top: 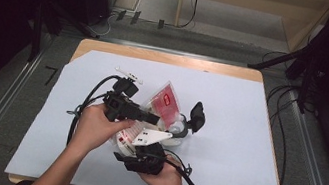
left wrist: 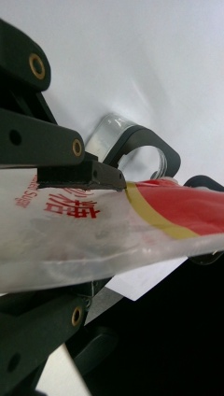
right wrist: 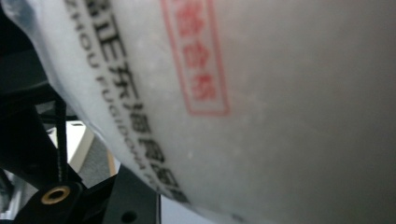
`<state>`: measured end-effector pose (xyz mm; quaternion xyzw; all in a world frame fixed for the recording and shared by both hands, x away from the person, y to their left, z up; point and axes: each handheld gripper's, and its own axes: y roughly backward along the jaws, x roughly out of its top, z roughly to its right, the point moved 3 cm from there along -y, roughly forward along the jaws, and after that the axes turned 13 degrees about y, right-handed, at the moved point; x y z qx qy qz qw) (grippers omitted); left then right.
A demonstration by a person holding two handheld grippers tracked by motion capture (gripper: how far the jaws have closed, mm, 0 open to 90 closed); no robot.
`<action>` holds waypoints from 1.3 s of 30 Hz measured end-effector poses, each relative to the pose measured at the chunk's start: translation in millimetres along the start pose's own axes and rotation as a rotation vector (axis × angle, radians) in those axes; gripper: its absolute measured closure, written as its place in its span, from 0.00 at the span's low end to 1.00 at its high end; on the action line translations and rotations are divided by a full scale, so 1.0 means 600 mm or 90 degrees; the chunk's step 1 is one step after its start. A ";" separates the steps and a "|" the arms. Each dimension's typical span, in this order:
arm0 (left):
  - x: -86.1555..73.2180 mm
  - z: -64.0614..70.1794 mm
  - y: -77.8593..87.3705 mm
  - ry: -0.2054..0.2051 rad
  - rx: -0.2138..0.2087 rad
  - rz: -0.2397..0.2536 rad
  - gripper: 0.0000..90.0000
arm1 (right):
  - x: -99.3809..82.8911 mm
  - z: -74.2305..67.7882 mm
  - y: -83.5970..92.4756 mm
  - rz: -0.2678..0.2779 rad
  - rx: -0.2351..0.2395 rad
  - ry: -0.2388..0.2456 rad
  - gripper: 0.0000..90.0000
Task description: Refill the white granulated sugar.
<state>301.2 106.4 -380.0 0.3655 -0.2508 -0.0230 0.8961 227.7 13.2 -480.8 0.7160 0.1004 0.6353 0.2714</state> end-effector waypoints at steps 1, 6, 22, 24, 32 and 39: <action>0.000 0.000 0.001 0.002 0.004 0.001 0.69 | 0.000 0.000 0.000 0.002 0.004 -0.005 0.66; 0.001 0.002 0.003 -0.012 0.023 0.015 0.71 | 0.003 -0.002 -0.002 0.012 0.024 -0.007 0.65; -0.001 0.010 0.002 -0.031 0.035 0.004 0.68 | 0.003 0.001 0.001 0.020 0.027 -0.029 0.66; -0.001 0.011 0.004 -0.039 0.034 -0.001 0.69 | 0.004 0.002 0.003 0.026 0.030 -0.035 0.67; -0.002 0.013 0.006 -0.005 0.038 -0.003 0.70 | 0.009 0.004 0.009 0.043 0.039 -0.051 0.67; -0.001 0.015 0.007 -0.014 0.064 0.018 0.87 | 0.017 -0.002 0.006 0.012 0.012 0.003 0.67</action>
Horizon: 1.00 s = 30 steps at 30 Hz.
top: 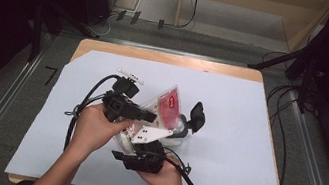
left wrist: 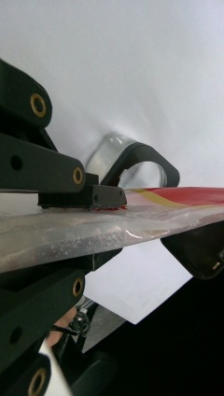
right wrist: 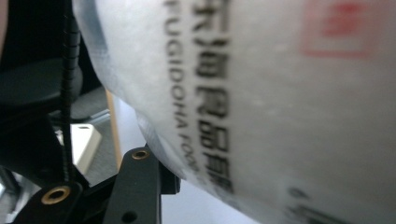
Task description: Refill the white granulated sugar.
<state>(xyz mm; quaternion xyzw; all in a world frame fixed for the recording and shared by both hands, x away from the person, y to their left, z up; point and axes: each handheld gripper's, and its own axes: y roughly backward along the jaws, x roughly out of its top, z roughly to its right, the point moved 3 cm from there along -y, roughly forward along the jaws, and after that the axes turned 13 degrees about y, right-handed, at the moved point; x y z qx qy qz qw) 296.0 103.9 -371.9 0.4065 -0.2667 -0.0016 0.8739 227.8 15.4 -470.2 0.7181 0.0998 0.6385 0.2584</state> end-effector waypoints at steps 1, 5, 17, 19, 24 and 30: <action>0.001 0.001 0.001 0.003 -0.001 0.000 0.87 | 0.002 0.000 -0.001 -0.003 -0.005 0.007 0.67; 0.003 0.006 0.001 0.004 -0.004 0.009 0.85 | 0.007 -0.002 -0.002 -0.007 -0.013 0.020 0.68; 0.007 0.003 0.005 0.004 -0.038 0.039 0.78 | 0.018 0.004 0.003 0.020 -0.004 -0.016 0.69; 0.007 0.004 0.005 0.006 -0.041 0.043 0.77 | 0.019 0.006 0.004 0.024 -0.001 -0.022 0.69; 0.008 0.008 0.008 -0.010 -0.017 0.038 0.83 | 0.021 0.006 0.004 0.022 -0.004 -0.015 0.69; 0.017 0.012 0.010 -0.013 0.009 0.008 0.88 | 0.025 0.003 0.006 0.008 0.004 0.007 0.69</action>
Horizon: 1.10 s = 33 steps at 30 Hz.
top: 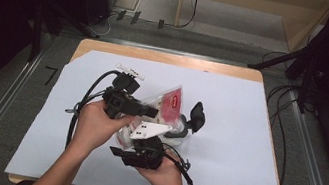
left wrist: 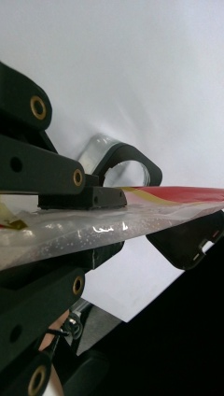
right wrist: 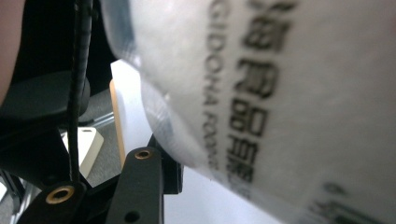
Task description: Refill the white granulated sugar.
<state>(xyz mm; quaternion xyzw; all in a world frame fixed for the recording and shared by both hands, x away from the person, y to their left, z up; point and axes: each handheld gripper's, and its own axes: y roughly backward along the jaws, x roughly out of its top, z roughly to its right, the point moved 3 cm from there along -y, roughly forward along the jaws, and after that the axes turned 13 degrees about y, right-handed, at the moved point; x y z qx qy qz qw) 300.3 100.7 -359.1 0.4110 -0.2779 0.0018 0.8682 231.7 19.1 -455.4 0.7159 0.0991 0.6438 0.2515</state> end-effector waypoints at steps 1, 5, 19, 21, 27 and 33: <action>0.002 0.000 -0.002 0.004 -0.003 -0.001 0.88 | 0.001 0.001 0.000 -0.003 -0.004 0.004 0.69; 0.009 -0.008 -0.002 0.024 -0.022 -0.005 0.88 | 0.004 0.006 0.000 -0.007 -0.009 0.006 0.69; 0.014 -0.021 -0.001 0.066 -0.062 -0.002 0.82 | 0.010 0.009 -0.004 0.003 0.001 -0.012 0.70; 0.014 -0.022 -0.002 0.068 -0.069 0.000 0.78 | 0.010 0.010 -0.003 0.006 0.003 -0.018 0.70; 0.012 -0.019 -0.001 0.042 -0.070 0.005 0.74 | 0.009 0.016 0.000 0.010 0.004 -0.031 0.70; 0.011 -0.016 -0.002 0.028 -0.060 0.013 0.74 | 0.008 0.016 0.000 0.008 0.003 -0.033 0.70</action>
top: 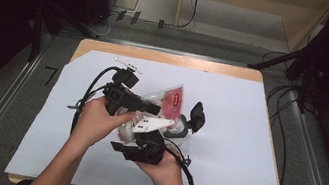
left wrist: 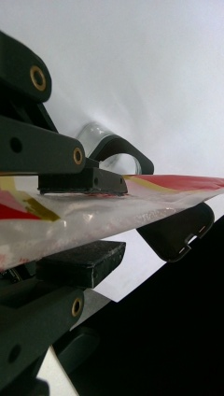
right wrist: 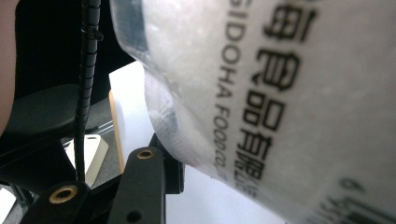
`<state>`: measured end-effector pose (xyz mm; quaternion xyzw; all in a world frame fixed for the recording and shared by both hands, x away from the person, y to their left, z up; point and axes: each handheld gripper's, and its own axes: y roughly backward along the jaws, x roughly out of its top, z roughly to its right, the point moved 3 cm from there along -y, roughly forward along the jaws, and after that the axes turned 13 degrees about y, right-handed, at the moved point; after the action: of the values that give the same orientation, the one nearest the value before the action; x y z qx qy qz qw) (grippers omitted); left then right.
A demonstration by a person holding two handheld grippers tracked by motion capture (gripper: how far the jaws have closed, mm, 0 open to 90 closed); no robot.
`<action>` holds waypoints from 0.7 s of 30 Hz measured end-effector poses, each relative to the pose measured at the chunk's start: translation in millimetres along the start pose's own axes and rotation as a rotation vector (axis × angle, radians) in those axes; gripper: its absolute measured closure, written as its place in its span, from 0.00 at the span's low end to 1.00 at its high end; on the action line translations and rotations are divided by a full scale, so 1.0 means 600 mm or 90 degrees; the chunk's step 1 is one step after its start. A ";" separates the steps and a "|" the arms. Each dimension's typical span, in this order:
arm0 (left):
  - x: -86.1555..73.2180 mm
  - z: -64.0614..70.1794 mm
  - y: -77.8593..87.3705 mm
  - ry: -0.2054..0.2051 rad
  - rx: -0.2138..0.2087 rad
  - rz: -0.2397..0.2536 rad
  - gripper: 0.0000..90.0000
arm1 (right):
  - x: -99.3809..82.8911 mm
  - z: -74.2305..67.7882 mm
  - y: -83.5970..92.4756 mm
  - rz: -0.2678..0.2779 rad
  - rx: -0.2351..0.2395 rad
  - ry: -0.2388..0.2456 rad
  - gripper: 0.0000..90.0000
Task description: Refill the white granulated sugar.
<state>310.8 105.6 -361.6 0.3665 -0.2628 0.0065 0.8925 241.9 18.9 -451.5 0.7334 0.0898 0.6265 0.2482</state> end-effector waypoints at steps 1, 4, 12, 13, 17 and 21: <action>-0.001 0.001 0.000 -0.004 0.003 0.001 0.74 | 0.000 0.000 0.000 0.000 -0.001 0.000 0.70; -0.003 0.005 0.000 -0.009 0.021 0.003 0.76 | -0.001 -0.001 -0.001 0.000 -0.002 0.004 0.70; -0.005 0.009 0.002 0.000 0.048 0.002 0.83 | -0.001 -0.006 -0.001 0.000 0.002 0.015 0.70; -0.006 0.009 0.002 0.000 0.047 0.003 0.84 | -0.001 -0.006 -0.001 -0.001 0.003 0.017 0.70; -0.006 0.009 0.002 0.001 0.047 0.003 0.84 | -0.002 -0.006 -0.001 -0.002 0.002 0.019 0.70; -0.005 0.008 0.002 0.004 0.047 0.004 0.84 | -0.002 -0.006 -0.001 -0.002 0.003 0.018 0.70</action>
<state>305.4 104.0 -359.3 0.3984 -0.2604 0.0202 0.8792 238.3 19.7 -452.2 0.7246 0.0960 0.6364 0.2465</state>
